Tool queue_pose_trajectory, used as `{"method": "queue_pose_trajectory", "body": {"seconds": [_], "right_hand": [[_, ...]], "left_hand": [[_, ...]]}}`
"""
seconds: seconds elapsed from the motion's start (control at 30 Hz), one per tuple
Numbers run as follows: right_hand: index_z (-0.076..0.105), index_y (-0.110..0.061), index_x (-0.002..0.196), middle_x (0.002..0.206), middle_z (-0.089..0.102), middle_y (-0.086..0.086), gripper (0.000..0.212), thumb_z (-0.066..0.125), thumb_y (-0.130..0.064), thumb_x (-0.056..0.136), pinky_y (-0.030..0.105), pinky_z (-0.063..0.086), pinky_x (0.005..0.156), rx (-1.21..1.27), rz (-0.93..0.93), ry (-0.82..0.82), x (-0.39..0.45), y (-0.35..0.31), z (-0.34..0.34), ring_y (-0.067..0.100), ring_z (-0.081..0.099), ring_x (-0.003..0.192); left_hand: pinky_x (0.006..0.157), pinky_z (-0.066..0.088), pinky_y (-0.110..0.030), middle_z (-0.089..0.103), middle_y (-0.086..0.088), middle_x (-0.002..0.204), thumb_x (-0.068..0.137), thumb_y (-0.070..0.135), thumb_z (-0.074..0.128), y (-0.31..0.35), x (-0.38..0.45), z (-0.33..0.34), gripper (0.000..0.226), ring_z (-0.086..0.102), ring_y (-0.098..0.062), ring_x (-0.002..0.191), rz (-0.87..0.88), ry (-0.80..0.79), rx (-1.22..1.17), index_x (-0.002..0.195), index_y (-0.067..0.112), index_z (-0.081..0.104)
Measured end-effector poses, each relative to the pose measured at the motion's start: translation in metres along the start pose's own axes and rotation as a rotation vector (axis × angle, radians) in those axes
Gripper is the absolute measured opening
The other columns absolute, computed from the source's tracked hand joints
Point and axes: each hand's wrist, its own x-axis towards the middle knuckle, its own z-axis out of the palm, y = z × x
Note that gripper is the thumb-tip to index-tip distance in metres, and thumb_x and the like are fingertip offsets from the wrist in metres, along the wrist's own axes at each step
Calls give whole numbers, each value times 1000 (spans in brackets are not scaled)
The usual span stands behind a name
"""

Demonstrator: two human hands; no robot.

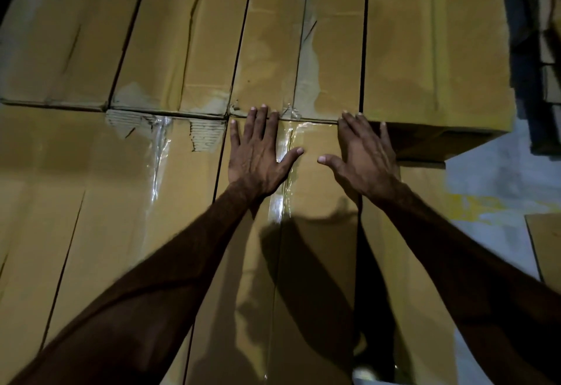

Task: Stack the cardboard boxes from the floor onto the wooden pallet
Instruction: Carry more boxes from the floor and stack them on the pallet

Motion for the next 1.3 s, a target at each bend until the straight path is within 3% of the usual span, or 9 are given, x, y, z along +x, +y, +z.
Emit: {"method": "queue_pose_trajectory", "body": {"seconds": [0.53, 0.63, 0.73, 0.87, 1.0, 1.07, 1.13, 1.2, 1.3], "right_hand": [[32, -17, 164, 173, 26, 3, 90, 45, -75, 97, 52, 3, 130, 163, -19, 74, -1, 20, -2, 23, 17, 161], [44, -12, 157, 169, 33, 9, 82, 43, -69, 99, 58, 18, 127, 238, 112, 192, -2, 56, -17, 30, 26, 157], [42, -6, 157, 167, 34, 18, 79, 49, -62, 101, 60, 24, 123, 214, 252, 248, 4, 98, -31, 37, 29, 155], [37, -6, 158, 169, 27, 19, 74, 61, -47, 101, 65, 21, 122, 144, 470, 268, 14, 150, -47, 39, 23, 156], [31, -12, 161, 171, 22, 16, 80, 60, -52, 99, 66, 12, 123, 236, 738, 255, 20, 194, -50, 38, 18, 158], [34, -11, 158, 164, 35, 18, 85, 63, -58, 93, 63, 27, 121, 382, 831, 251, 24, 211, -46, 42, 32, 151], [44, -7, 146, 147, 52, 22, 80, 67, -58, 89, 57, 47, 107, 534, 835, 273, 26, 219, -42, 45, 51, 135], [51, -9, 137, 137, 61, 19, 68, 72, -53, 90, 51, 53, 97, 616, 801, 322, 24, 222, -37, 43, 59, 124], [53, -12, 134, 133, 64, 13, 61, 76, -46, 89, 51, 56, 96, 694, 755, 366, 20, 221, -36, 38, 61, 119]], "left_hand": [[129, 0, -59, 6, -6, 177, 103, 76, 19, 0, -1, 1, 86, -2, -24, 163, 0, 49, -16, 168, 19, 15], [130, 2, -58, 5, -7, 177, 103, 75, 20, 15, 6, -4, 86, -2, -25, 163, 84, 34, -38, 168, 19, 15], [130, 2, -57, 2, -6, 177, 103, 75, 21, 50, 21, -10, 86, -4, -24, 163, 220, 16, -64, 169, 20, 12], [129, -3, -57, -3, -5, 177, 96, 86, 18, 98, 40, -12, 100, -9, -22, 163, 269, -50, -88, 169, 19, 7], [127, -7, -61, -12, -7, 176, 84, 97, 12, 121, 47, -2, 118, -15, -26, 162, 188, -100, -24, 168, 16, -3], [127, -5, -62, -12, -8, 176, 87, 91, 17, 123, 50, 2, 113, -13, -27, 162, 173, -82, 10, 168, 16, -5], [128, -3, -61, -10, -7, 176, 89, 85, 22, 121, 51, 3, 108, -11, -26, 162, 170, -66, 8, 169, 17, -3], [128, -1, -60, -7, -6, 177, 90, 83, 25, 120, 51, 4, 106, -9, -24, 163, 172, -58, -7, 169, 18, -1], [129, 2, -58, -2, -5, 177, 90, 81, 31, 119, 52, 3, 104, -5, -23, 163, 170, -31, -25, 169, 19, 5]]}}
